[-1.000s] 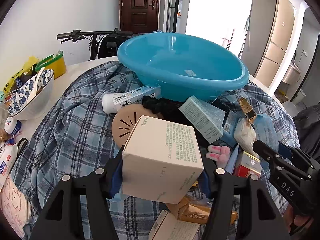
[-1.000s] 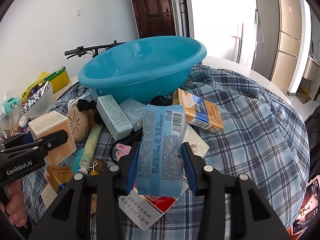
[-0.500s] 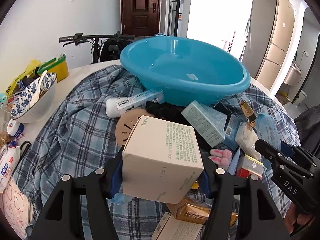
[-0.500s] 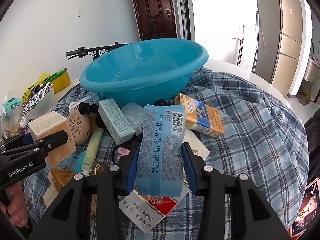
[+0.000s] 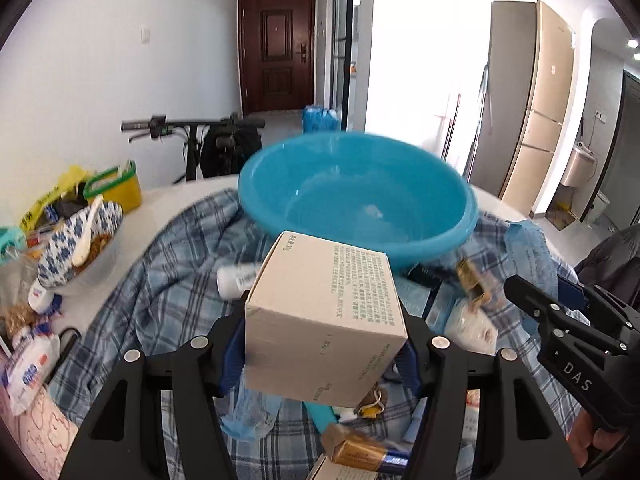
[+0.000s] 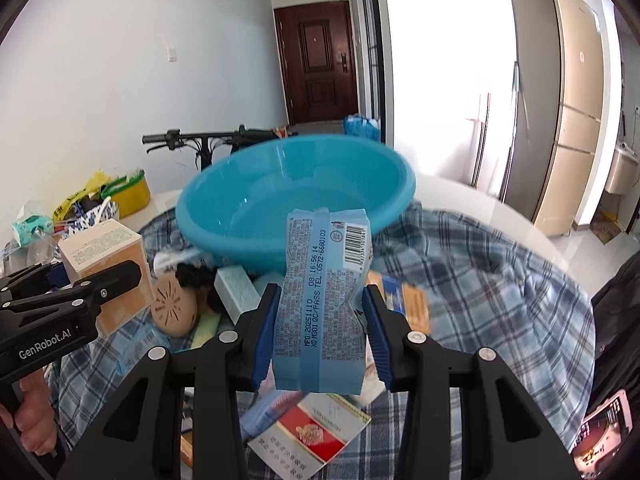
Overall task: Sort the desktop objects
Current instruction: 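Lift the cream box with the left tool while the right tool carries the packet over the basin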
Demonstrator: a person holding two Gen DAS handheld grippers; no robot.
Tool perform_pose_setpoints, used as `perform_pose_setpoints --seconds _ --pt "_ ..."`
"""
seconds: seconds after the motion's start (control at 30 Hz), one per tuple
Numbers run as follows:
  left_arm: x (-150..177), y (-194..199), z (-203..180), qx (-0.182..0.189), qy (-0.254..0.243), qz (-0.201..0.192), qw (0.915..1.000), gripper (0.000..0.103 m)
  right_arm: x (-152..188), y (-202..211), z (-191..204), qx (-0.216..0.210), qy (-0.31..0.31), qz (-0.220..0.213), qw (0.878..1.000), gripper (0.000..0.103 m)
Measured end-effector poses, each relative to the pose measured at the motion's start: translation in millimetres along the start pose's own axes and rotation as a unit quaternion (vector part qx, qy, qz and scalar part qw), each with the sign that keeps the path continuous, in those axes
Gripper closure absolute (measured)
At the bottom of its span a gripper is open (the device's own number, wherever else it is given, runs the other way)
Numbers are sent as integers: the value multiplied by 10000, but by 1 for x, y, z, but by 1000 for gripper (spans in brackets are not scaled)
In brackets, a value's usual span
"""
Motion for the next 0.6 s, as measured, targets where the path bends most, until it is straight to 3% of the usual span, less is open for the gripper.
perform_pose_setpoints --seconds 0.6 --pt "-51 59 4 -150 -109 -1101 9938 39 -53 63 25 -282 50 -1129 9932 63"
Point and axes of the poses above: each gripper's, at about its wrist camera, not at the fingertips, and y roughly against the way its jaws point, z to its left, x to its underside, the point moved 1 cm from there along -y, roughly the way its jaws point, and after that the axes turned 9 degrees about -y, right-handed, at the moved point
